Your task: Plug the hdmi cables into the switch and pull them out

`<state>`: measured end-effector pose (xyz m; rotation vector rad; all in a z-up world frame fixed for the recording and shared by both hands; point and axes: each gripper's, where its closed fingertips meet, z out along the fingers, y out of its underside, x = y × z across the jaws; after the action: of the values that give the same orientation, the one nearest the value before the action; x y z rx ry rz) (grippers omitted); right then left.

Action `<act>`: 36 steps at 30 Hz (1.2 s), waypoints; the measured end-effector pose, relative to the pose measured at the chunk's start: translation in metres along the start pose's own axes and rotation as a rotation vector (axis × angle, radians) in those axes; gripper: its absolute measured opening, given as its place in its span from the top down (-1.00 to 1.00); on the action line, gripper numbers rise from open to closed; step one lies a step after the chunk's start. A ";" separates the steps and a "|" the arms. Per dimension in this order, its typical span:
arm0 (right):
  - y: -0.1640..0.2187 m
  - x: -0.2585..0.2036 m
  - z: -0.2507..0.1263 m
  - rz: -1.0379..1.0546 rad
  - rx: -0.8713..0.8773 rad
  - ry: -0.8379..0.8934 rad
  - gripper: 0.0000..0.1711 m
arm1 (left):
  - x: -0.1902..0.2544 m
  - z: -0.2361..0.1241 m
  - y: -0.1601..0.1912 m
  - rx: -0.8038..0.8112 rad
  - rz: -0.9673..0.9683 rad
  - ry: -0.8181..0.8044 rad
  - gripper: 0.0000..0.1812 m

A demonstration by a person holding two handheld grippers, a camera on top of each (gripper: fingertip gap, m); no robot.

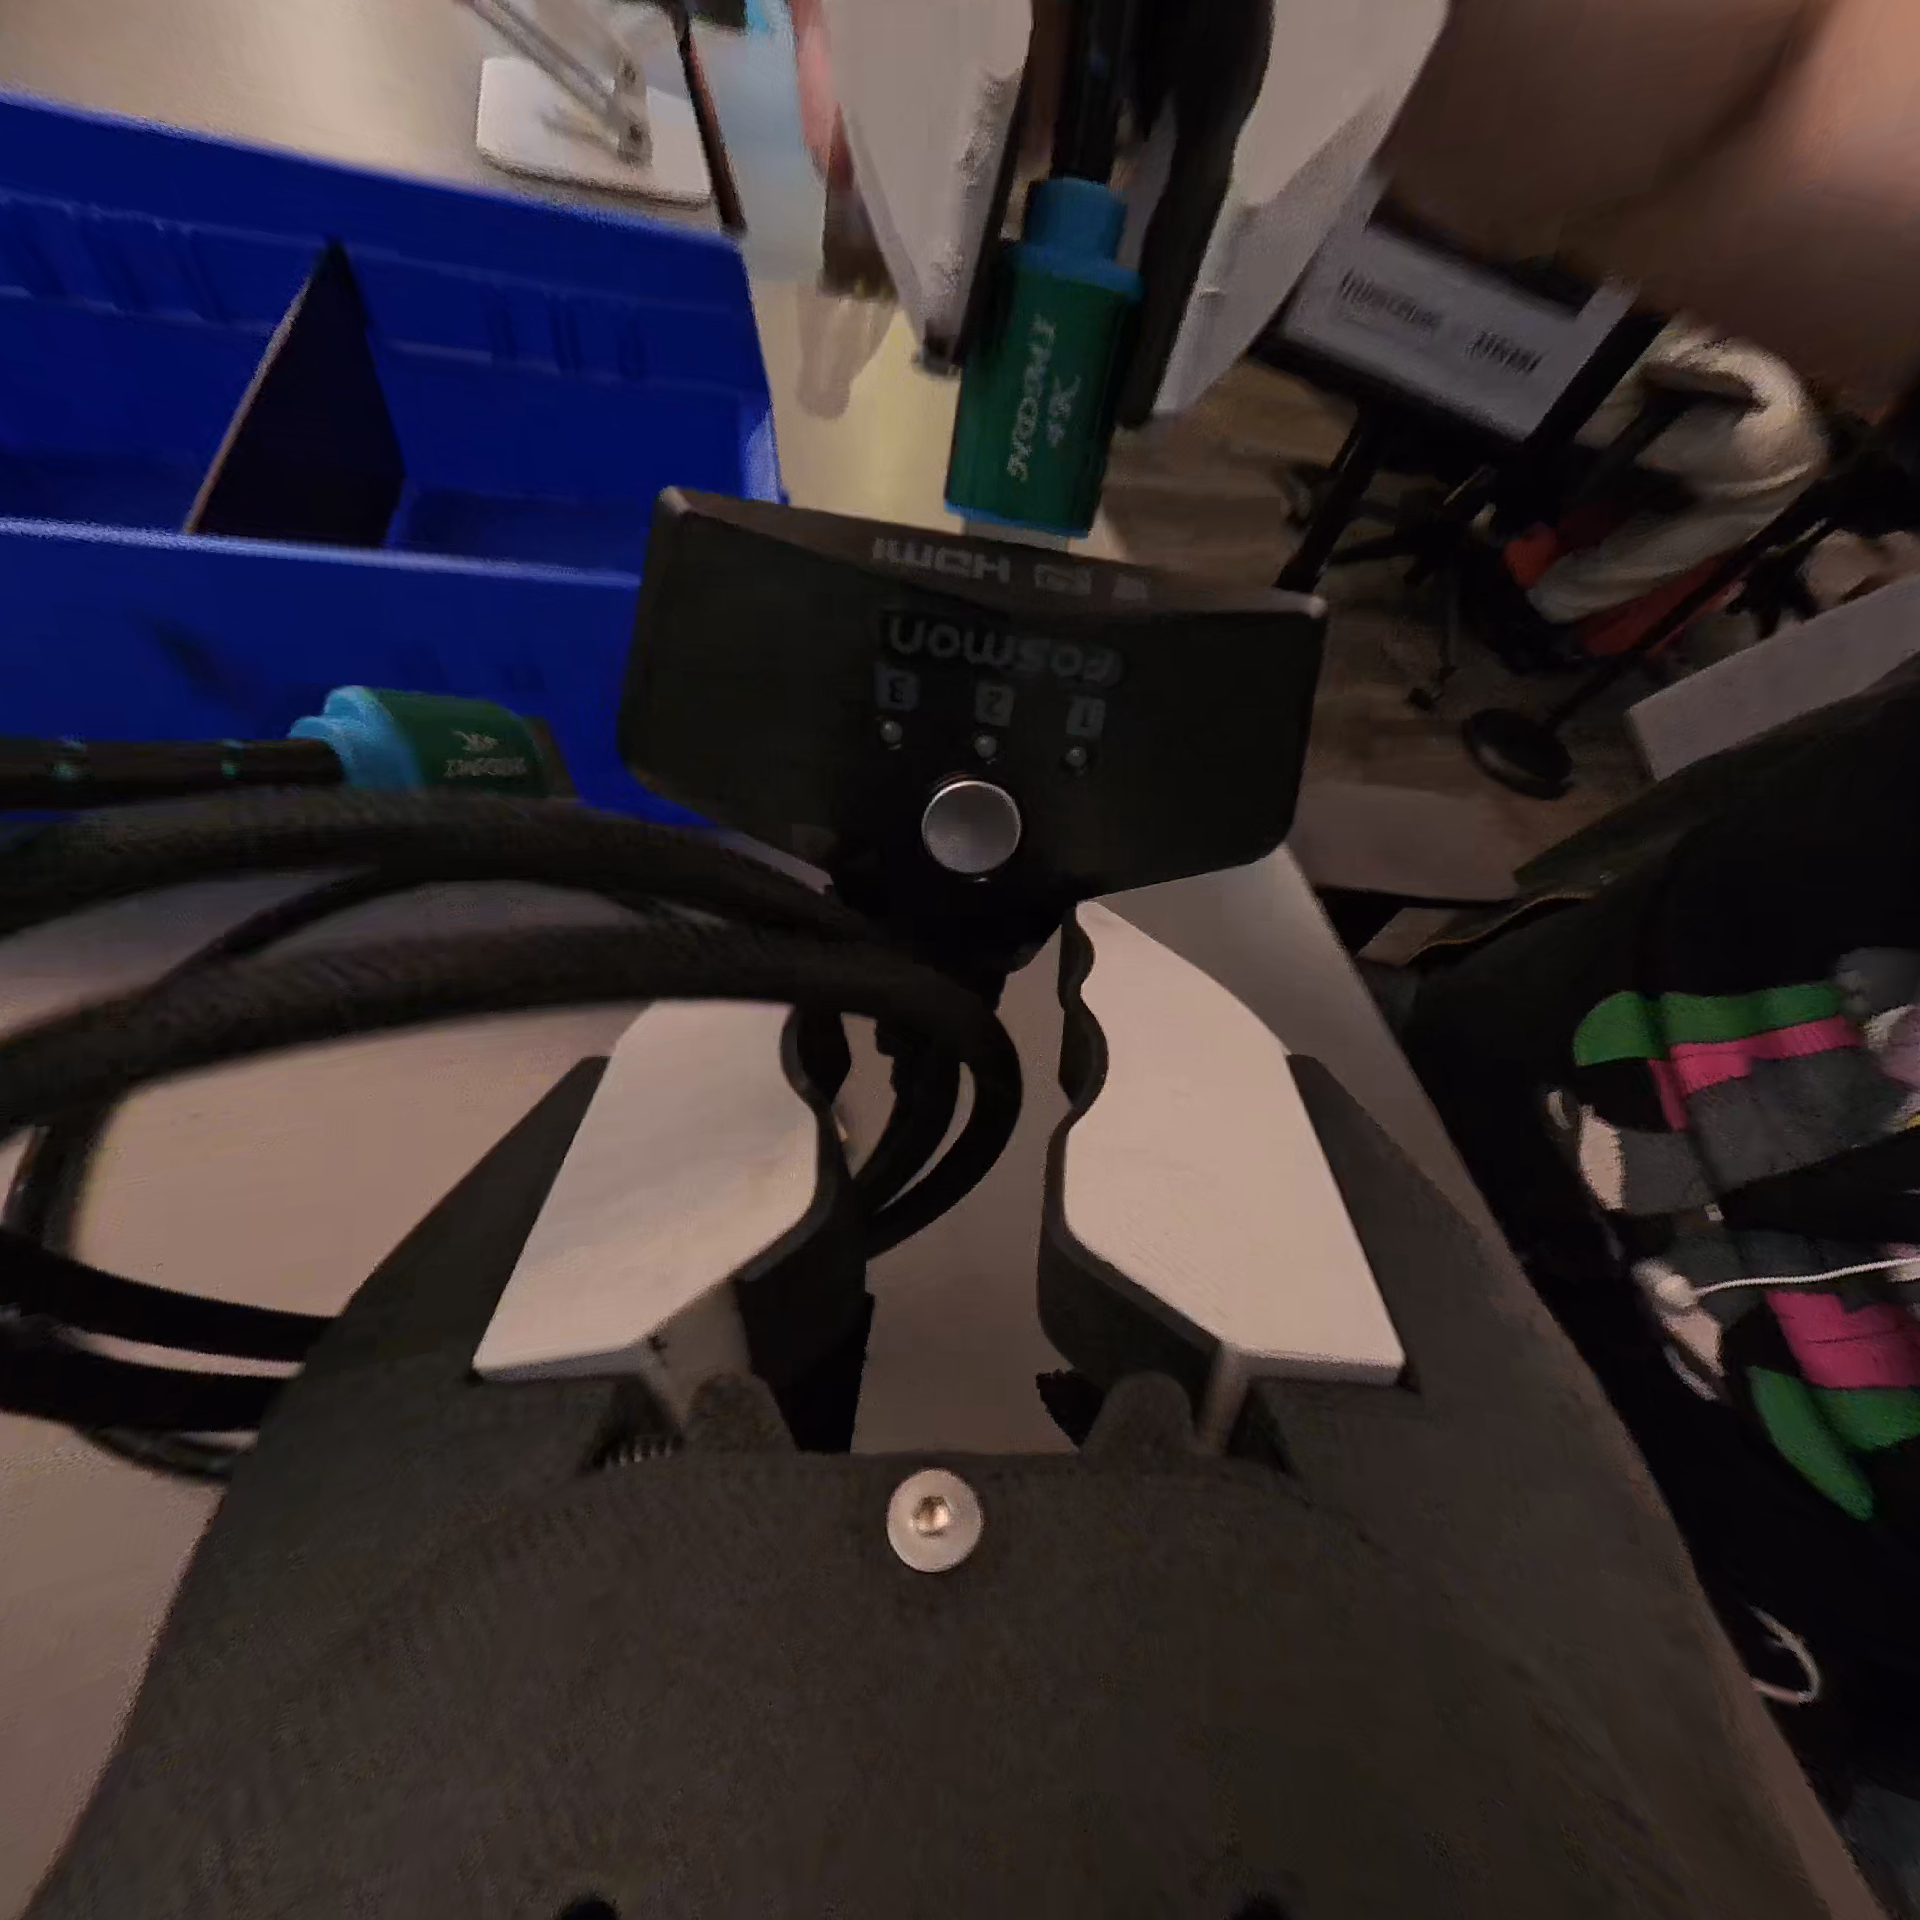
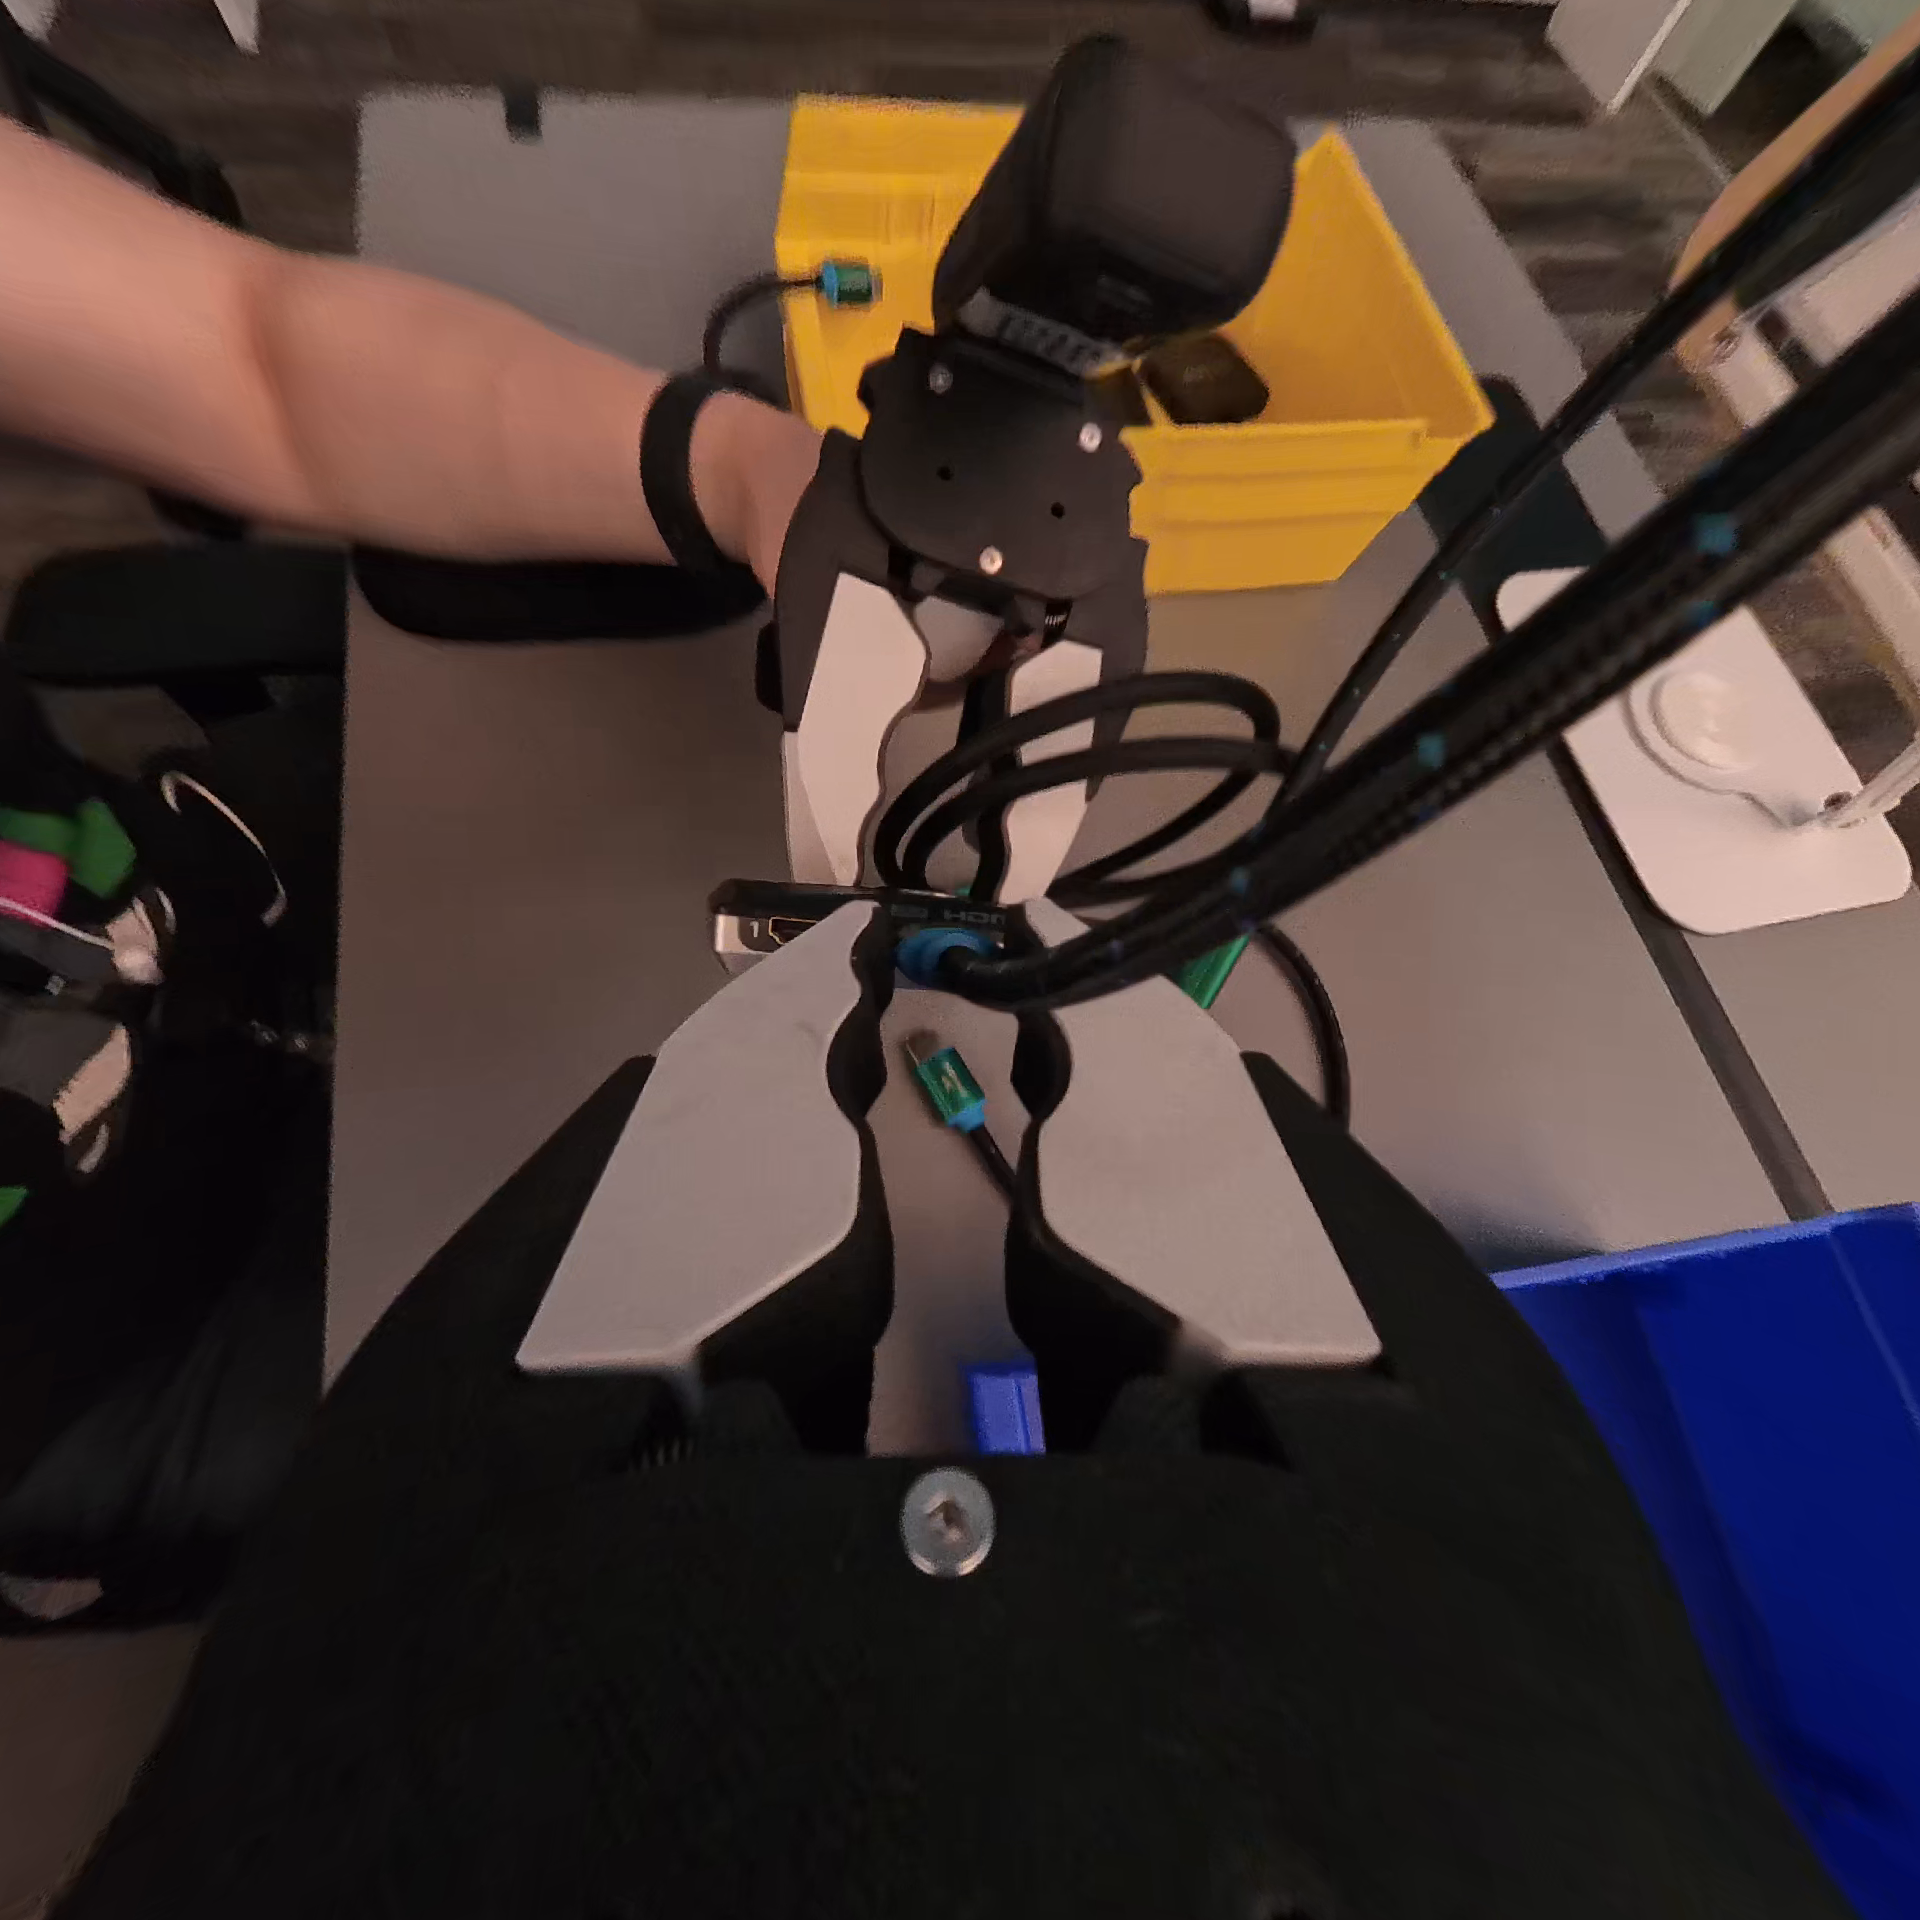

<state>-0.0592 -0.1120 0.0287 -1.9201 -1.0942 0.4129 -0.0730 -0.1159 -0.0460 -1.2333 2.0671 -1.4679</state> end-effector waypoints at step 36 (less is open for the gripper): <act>-0.027 0.018 -0.023 0.474 0.155 0.173 0.73 | -0.023 -0.043 -0.059 0.189 0.655 -0.943 0.75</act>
<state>-0.0485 -0.1024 0.0656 -2.0234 -0.4735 0.5598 -0.0617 -0.0775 0.0195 -0.7970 1.4087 -0.5714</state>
